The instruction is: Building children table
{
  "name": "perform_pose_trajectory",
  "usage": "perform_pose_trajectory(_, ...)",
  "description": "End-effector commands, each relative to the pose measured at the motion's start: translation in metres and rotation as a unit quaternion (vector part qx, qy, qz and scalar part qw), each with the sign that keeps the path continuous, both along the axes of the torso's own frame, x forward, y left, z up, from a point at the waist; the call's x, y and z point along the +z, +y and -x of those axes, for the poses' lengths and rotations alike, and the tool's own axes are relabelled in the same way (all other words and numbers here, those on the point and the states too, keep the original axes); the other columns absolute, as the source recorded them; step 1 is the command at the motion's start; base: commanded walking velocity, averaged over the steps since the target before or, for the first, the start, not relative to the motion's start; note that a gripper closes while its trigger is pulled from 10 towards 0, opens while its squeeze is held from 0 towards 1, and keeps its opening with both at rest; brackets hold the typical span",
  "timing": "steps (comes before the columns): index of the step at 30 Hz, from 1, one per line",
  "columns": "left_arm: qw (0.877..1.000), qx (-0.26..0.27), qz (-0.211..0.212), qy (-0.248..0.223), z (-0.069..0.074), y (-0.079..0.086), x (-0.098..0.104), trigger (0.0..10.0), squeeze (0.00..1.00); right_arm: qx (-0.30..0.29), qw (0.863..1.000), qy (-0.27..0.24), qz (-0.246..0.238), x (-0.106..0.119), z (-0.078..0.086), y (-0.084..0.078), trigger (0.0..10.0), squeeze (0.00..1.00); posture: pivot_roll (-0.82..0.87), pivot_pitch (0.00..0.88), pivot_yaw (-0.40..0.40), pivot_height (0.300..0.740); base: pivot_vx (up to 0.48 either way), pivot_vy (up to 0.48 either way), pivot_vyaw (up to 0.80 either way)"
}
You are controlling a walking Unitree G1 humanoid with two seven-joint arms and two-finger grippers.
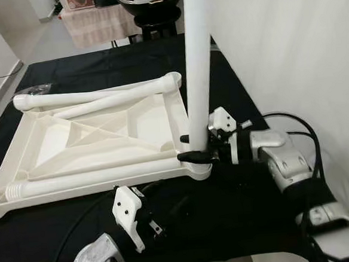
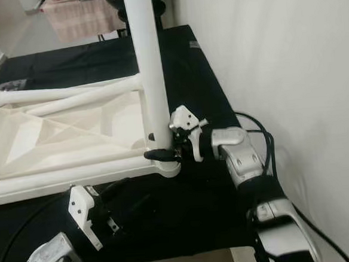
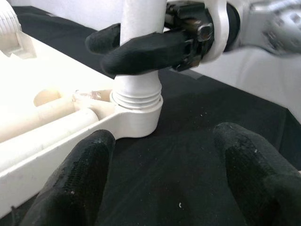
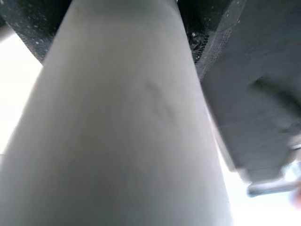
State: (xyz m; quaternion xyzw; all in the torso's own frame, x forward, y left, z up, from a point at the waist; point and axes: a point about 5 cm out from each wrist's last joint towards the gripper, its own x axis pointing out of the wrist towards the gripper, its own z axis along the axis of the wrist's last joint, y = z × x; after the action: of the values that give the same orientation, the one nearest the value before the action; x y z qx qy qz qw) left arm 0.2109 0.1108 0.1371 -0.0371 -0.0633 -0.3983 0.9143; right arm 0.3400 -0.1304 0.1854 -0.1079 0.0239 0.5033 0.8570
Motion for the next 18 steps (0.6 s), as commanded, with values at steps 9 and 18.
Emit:
perform_pose_trajectory(9, 1.0, 0.002, -0.007, 0.01, -0.002, 0.005, -0.006, 10.0, 0.0, -0.247, 0.968, 0.04, 0.007, -0.057, 0.04, 0.03, 0.0, 0.0, -0.06, 0.169, 0.063, 0.74, 0.0, 0.0, 0.0)
perform_pose_trajectory(18, 1.0, 0.007, -0.006, 0.009, -0.003, 0.005, -0.007, 10.0, 0.0, -0.186, 0.981, 0.062, -0.007, -0.052, 0.043, 0.037, 10.0, 1.0, -0.04, 0.154, 0.044, 0.74, 0.0, 0.0, 0.0)
